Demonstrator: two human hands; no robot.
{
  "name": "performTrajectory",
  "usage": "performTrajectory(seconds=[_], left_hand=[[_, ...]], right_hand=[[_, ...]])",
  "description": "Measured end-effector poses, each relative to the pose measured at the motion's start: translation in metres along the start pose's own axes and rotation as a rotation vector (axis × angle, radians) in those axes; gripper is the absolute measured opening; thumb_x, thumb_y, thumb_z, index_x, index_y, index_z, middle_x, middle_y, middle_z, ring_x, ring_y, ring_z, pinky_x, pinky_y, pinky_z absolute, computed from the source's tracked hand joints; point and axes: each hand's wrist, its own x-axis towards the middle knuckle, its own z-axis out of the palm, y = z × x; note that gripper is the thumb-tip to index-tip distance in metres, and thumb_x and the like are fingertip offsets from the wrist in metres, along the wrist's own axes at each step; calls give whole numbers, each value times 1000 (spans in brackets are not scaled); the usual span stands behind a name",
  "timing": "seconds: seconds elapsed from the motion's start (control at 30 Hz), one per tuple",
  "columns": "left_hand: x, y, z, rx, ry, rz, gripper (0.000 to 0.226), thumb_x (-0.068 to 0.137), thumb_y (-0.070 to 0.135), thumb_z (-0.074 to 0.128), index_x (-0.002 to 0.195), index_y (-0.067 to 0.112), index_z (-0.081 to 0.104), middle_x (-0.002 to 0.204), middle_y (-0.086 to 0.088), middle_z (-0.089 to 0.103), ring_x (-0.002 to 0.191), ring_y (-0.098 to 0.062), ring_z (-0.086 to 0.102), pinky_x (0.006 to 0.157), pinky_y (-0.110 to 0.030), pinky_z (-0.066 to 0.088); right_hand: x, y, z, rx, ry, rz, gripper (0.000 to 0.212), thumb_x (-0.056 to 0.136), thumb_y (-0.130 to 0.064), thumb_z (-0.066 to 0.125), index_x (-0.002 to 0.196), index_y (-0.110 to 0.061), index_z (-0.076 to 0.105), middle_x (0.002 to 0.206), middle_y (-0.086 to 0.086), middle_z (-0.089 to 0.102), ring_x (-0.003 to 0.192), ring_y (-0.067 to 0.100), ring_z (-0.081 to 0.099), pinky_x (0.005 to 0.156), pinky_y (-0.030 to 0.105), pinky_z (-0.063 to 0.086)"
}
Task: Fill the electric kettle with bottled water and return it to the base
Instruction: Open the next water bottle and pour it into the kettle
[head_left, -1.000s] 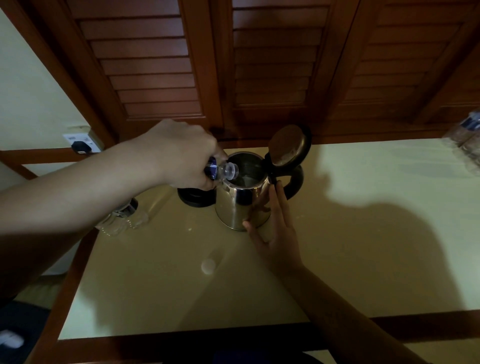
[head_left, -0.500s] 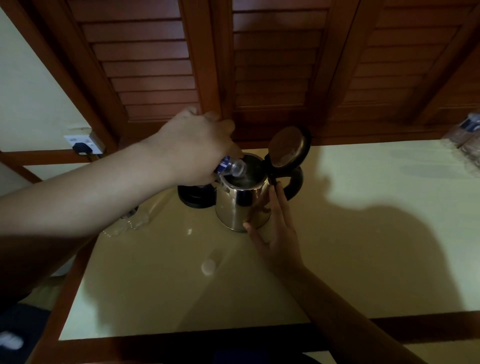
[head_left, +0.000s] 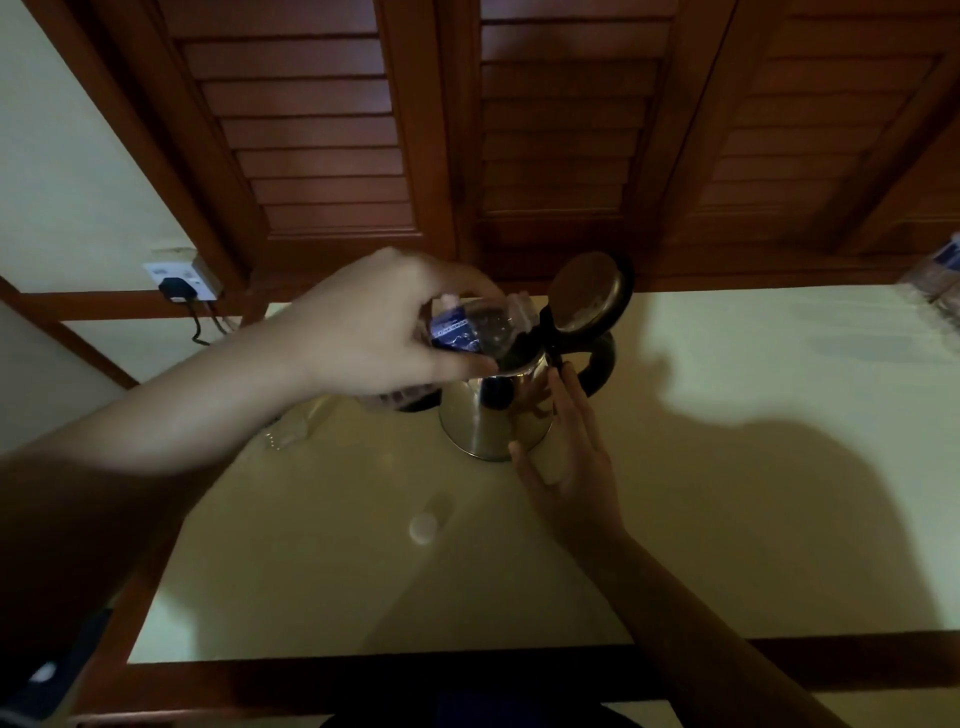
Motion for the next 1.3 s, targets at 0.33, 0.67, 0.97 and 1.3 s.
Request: performTrajectory(seconds=[0.33, 0.67, 0.97, 1.3], left_hand=[[-74, 5, 109, -644, -6, -287, 51, 77, 23, 89, 121, 27, 63, 115, 15, 72, 106, -7, 71, 90, -37, 61], [-109, -28, 162, -416, 142, -194, 64, 75, 42, 91, 131, 27, 65, 119, 12, 66, 108, -5, 64, 88, -18, 48], [-137, -62, 185, -57, -58, -235, 47, 91, 55, 56, 128, 29, 68, 119, 7, 63, 100, -14, 59, 85, -43, 56], [-94, 7, 100, -371, 251, -127, 31, 95, 40, 70, 124, 30, 72, 107, 18, 63, 93, -6, 60, 75, -10, 43]], right_hand=[[-38, -25, -25, 236, -190, -141, 82, 92, -32, 80, 157, -3, 40, 162, -1, 47, 147, 18, 50, 113, 37, 49], [-54, -18, -4, 219, -309, -27, 69, 91, -31, 83, 152, -27, 52, 145, -12, 64, 129, 3, 64, 100, 36, 60], [-54, -21, 2, 201, -309, -15, 72, 91, -24, 85, 152, -31, 48, 140, -35, 56, 127, -9, 61, 101, 15, 51], [-60, -20, 9, 208, -239, -8, 71, 93, -29, 82, 154, -34, 47, 142, -19, 64, 127, -2, 64, 102, 23, 55]])
